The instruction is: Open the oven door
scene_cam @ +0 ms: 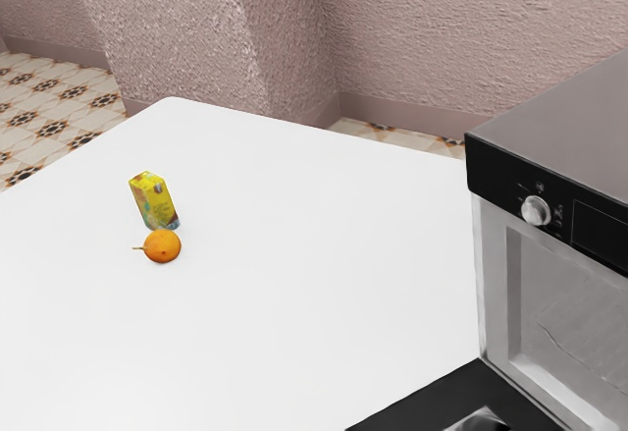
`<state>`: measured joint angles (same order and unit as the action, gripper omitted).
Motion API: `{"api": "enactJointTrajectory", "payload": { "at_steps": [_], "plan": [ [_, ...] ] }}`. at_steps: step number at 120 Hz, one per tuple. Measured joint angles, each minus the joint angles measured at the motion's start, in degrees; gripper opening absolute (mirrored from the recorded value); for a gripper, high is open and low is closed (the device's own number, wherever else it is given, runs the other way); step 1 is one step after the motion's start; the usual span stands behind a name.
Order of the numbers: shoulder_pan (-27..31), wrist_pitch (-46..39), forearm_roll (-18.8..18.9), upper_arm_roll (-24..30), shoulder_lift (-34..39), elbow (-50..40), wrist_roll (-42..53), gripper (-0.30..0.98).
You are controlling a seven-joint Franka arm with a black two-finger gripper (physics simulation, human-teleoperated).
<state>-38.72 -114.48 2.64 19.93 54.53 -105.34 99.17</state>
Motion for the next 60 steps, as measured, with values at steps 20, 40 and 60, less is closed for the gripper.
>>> {"api": "enactJointTrajectory", "payload": {
  "at_steps": [20, 40, 60],
  "plan": [
    [21.6, 25.6, 2.0, -37.0, -57.4, 53.7, -10.8, 0.64],
    [28.5, 31.5, -3.9, -41.1, -64.4, 40.2, -23.2, 0.67],
    [28.1, 33.1, -6.6, -42.8, -65.1, 36.9, -35.5, 0.68]
  ]
}}
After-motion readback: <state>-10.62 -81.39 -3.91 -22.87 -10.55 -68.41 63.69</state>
